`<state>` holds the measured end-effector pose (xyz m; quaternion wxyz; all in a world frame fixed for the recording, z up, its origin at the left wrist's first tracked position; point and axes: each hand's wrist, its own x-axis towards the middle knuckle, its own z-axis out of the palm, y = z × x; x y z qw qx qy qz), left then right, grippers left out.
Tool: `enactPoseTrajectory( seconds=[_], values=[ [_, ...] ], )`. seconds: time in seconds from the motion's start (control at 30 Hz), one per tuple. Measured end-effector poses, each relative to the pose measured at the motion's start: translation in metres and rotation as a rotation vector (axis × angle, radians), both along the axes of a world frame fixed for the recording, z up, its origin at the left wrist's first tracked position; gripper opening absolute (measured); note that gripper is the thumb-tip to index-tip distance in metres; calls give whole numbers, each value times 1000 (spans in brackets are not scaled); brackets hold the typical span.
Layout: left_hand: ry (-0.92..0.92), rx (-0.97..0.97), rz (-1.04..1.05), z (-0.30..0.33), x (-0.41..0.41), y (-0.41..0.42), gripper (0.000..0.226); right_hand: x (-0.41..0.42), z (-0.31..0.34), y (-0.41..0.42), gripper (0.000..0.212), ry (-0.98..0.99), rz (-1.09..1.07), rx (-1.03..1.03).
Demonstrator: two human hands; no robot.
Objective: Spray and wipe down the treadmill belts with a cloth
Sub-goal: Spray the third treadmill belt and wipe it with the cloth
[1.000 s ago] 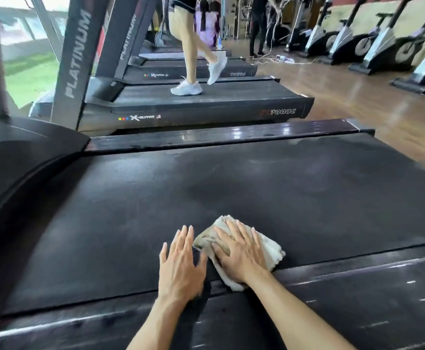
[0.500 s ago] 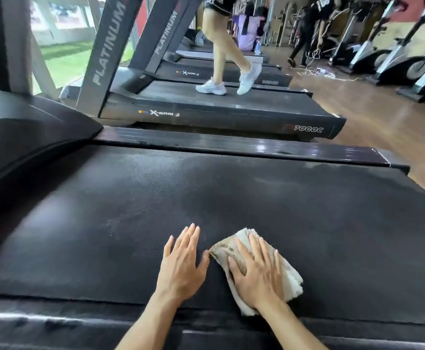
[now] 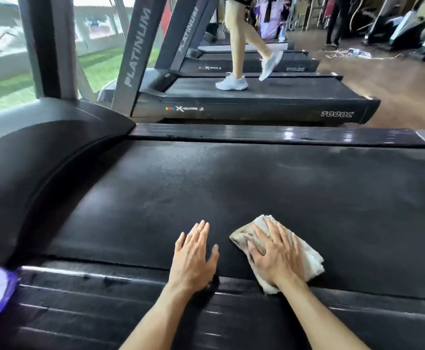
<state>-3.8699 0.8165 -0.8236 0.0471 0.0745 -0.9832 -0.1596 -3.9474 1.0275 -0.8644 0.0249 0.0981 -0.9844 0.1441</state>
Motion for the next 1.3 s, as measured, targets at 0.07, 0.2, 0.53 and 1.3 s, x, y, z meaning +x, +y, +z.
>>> enactPoseTrajectory(
  seconds=[0.07, 0.2, 0.53, 1.3],
  values=[
    [-14, -11, 8, -4, 5, -16, 70, -2, 1, -1, 86, -19, -1, 48],
    [18, -8, 85, -18, 2, -58, 91, -15, 5, -12, 90, -54, 17, 87],
    [-2, -34, 359, -27, -3, -185, 103, -132, 3, -179, 66, -73, 155, 150],
    [56, 55, 138, 4, -15, -59, 62, 7, 12, -92, 86, -108, 337, -1]
  ],
)
